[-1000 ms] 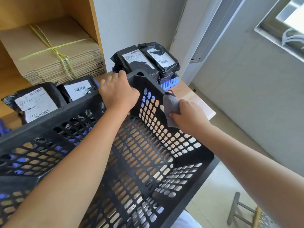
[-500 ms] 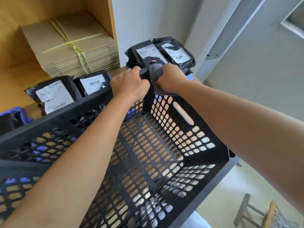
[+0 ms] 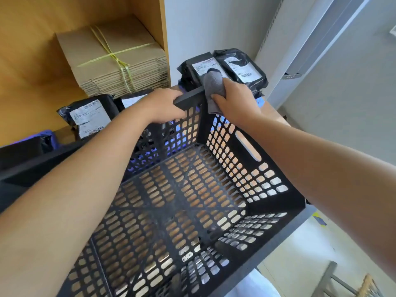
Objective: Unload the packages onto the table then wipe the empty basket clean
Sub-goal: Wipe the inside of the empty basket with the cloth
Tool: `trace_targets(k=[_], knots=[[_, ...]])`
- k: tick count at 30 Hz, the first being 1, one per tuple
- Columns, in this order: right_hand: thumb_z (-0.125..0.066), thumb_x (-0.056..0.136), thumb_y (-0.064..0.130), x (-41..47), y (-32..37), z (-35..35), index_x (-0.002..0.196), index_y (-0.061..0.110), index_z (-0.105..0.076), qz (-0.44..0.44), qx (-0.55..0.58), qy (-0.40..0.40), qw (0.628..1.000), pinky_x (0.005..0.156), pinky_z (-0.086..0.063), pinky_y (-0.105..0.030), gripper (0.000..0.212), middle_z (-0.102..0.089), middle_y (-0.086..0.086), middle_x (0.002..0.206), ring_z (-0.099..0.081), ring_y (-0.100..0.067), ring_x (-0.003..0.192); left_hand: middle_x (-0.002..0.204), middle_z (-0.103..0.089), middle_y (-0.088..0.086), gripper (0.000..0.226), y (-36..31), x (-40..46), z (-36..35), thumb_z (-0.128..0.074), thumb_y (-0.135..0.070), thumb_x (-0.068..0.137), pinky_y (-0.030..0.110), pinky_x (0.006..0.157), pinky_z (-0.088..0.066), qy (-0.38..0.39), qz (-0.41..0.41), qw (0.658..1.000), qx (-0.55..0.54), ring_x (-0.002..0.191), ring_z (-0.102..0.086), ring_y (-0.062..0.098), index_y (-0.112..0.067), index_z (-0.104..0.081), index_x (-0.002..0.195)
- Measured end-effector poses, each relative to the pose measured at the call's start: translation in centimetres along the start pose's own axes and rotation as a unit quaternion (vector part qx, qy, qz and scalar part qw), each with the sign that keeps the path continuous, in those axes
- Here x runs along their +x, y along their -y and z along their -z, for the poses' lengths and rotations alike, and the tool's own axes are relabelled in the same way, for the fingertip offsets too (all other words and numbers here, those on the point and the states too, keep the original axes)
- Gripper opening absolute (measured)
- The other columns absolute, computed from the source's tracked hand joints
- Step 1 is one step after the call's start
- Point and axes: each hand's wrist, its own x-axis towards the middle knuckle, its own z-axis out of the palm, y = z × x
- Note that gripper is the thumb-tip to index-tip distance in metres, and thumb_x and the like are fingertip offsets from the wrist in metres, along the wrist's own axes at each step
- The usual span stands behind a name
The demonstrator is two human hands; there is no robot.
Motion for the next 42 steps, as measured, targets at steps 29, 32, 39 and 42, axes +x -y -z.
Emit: trace_targets(k=[29, 32, 39, 42], knots=[[-0.055, 0.092, 0.022, -1.1, -0.1, 1.4, 0.122, 0.022, -0.068, 0.069, 0.120, -0.100, 0.985, 0.104, -0.037, -0.033, 0.032, -0.058, 0.008, 0.128, -0.050, -0.015, 0.121, 0.101, -0.063, -0.011, 0.037, 0.1, 0.3, -0.9, -0.052, -0.059, 0.080, 0.036, 0.077, -0.048, -0.120, -0.009, 0.992, -0.045, 0.090, -0.060, 0.020, -0.040, -0.064, 0.110], [-0.058, 0.093, 0.034, -5.8, 1.7, 2.9, 0.112, 0.022, -0.071, 0.003, 0.211, -0.205, 0.956, 0.105, -0.034, -0.027, 0.026, -0.048, 0.002, 0.127, -0.044, -0.012, 0.120, 0.100, -0.065, -0.012, 0.040, 0.3, 0.1, -0.8, -0.053, -0.054, 0.080, 0.039, 0.085, -0.053, -0.155, -0.044, 0.980, -0.113, 0.095, -0.061, 0.015, -0.036, -0.065, 0.114], [-0.052, 0.085, 0.016, -15.9, 3.6, 5.2, 0.071, 0.011, -0.069, -0.277, 0.775, 0.008, 0.569, 0.064, -0.055, -0.024, 0.023, -0.064, -0.005, 0.070, -0.064, -0.018, 0.064, 0.096, -0.071, -0.009, 0.027, -1.3, -3.9, -2.3, -0.054, -0.037, 0.089, 0.039, 0.091, -0.051, -0.302, -0.186, 0.916, -0.187, 0.096, -0.063, 0.013, -0.021, -0.071, 0.103], [-0.044, 0.097, 0.031, -18.5, 2.5, 3.9, 0.101, 0.002, -0.066, -0.325, 0.840, 0.029, 0.434, 0.076, -0.058, -0.037, 0.037, -0.068, -0.013, 0.096, -0.070, -0.029, 0.085, 0.100, -0.073, -0.006, 0.041, -5.1, -8.2, -3.4, -0.057, -0.058, 0.086, 0.030, 0.078, -0.056, -0.041, -0.145, 0.932, -0.330, 0.097, -0.067, 0.013, -0.025, -0.071, 0.107]])
